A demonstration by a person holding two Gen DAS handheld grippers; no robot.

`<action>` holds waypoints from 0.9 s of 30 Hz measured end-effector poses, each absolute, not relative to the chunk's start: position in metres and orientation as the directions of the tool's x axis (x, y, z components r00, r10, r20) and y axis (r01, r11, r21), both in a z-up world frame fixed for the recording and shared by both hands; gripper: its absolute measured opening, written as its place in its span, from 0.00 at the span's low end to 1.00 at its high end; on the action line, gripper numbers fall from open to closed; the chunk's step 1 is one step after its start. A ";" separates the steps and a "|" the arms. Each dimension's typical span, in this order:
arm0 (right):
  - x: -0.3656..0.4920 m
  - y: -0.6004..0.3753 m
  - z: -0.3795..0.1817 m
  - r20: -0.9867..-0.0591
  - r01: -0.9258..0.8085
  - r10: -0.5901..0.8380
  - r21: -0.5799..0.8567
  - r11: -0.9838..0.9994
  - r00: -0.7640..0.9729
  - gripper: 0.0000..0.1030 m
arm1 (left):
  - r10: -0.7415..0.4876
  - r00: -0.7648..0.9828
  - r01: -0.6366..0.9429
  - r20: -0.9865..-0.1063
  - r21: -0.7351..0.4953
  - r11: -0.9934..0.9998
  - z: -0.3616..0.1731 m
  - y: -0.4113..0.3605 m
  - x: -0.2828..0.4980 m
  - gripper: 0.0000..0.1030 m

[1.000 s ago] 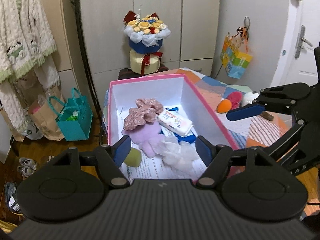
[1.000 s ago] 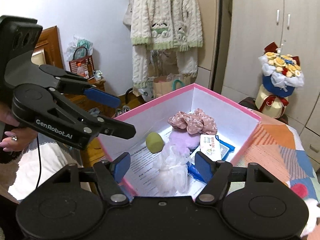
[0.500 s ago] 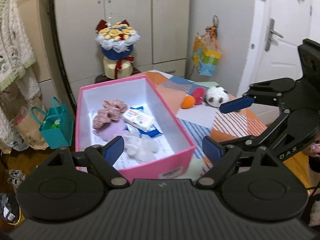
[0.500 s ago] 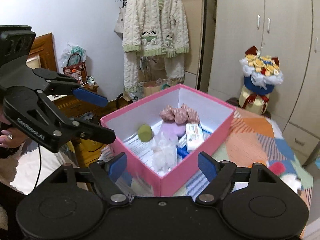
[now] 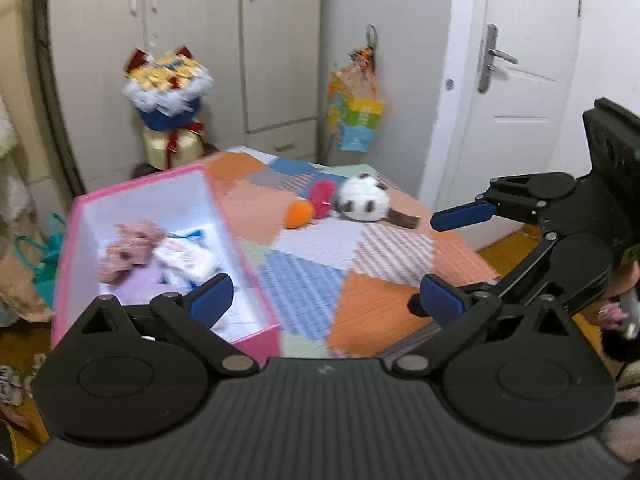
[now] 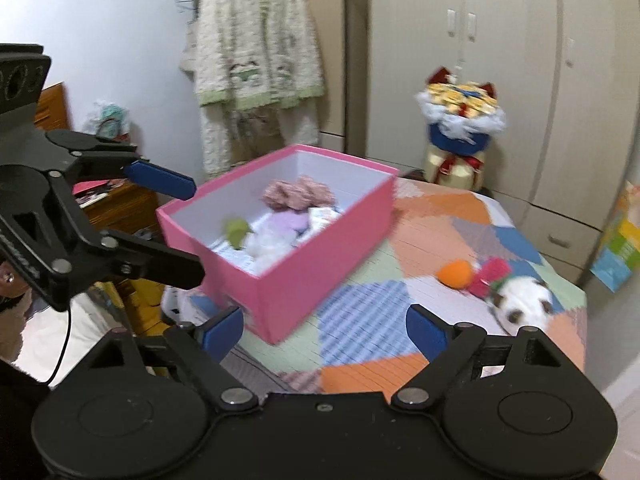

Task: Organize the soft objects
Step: 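Withdraw both tools from the box toward the white panda plush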

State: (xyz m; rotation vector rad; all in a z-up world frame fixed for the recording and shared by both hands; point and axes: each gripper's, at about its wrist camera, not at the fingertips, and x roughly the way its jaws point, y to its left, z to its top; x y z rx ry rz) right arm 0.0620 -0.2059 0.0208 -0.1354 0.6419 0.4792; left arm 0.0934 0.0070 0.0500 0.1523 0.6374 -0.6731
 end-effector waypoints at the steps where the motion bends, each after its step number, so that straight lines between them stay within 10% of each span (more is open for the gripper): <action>1: 0.063 -0.213 0.019 -0.604 -0.452 0.373 0.024 0.892 0.704 0.89 | -0.552 0.582 0.630 -0.597 -0.097 0.770 0.048 0.001 0.098 0.98; 27: 0.127 -0.306 -0.059 -0.600 -0.335 0.228 -0.070 0.940 0.767 0.90 | -0.578 0.532 0.555 -0.619 -0.260 0.790 -0.014 -0.112 0.192 0.96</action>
